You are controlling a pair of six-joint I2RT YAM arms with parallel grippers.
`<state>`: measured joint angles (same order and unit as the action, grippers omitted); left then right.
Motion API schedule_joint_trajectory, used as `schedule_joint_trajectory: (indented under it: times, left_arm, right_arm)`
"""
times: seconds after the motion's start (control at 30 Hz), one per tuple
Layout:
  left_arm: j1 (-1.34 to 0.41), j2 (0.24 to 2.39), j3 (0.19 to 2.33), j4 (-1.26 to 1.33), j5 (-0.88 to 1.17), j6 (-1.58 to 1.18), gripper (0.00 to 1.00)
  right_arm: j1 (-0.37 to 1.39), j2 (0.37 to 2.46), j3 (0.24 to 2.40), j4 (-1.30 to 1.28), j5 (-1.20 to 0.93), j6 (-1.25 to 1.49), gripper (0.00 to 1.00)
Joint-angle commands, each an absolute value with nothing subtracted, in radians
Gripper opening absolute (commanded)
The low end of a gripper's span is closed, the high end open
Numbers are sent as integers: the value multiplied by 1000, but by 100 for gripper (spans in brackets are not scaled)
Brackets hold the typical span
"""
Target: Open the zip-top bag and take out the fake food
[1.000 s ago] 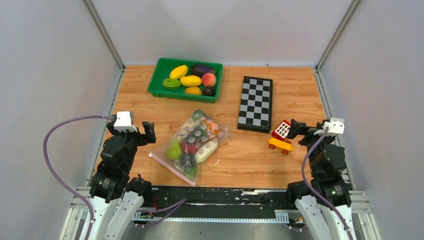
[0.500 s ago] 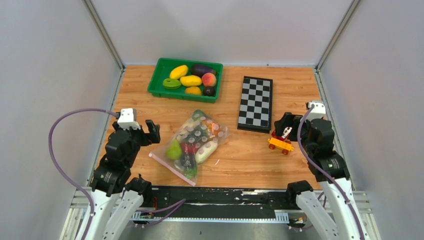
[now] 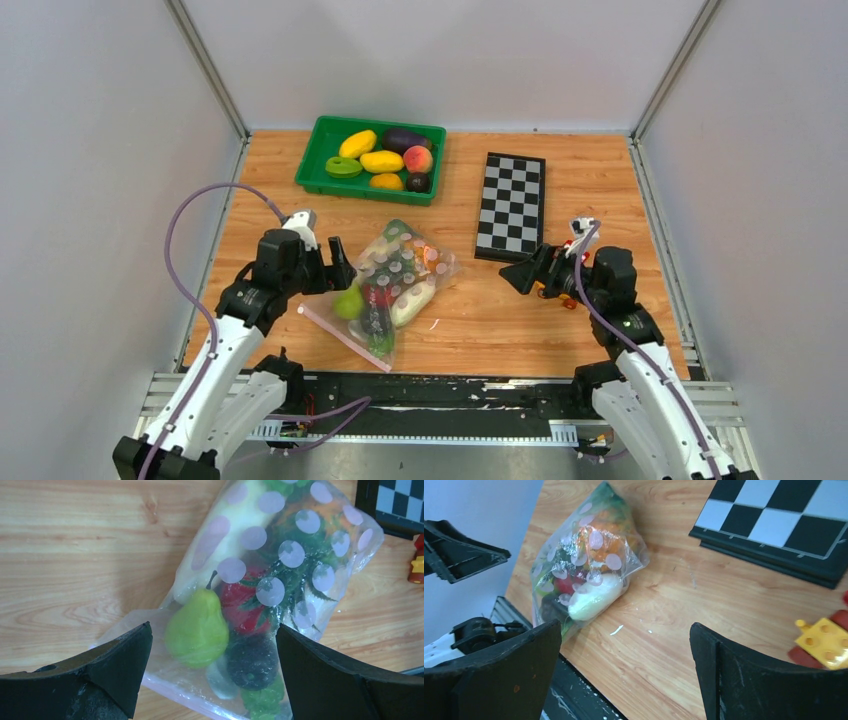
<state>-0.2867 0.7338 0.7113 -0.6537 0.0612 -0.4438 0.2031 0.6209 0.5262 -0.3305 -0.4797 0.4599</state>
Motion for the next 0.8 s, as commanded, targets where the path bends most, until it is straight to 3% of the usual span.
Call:
schedule_joint_trajectory:
  times: [0.0, 0.33, 0.5, 0.77]
  left_arm:
    - [-290, 754, 670, -586, 130, -496, 100]
    - [-290, 929, 580, -374, 373, -580, 100]
    - [-309, 977, 511, -251, 470, -664, 100]
    - [-443, 1072, 510, -31, 438, -804, 100]
  right_arm:
    - [246, 647, 411, -33, -586, 633, 100]
    - [575, 965, 364, 266, -384, 745, 99]
    - [609, 1193, 431, 365, -390, 779, 99]
    - [610, 1424, 647, 350, -396, 682, 99]
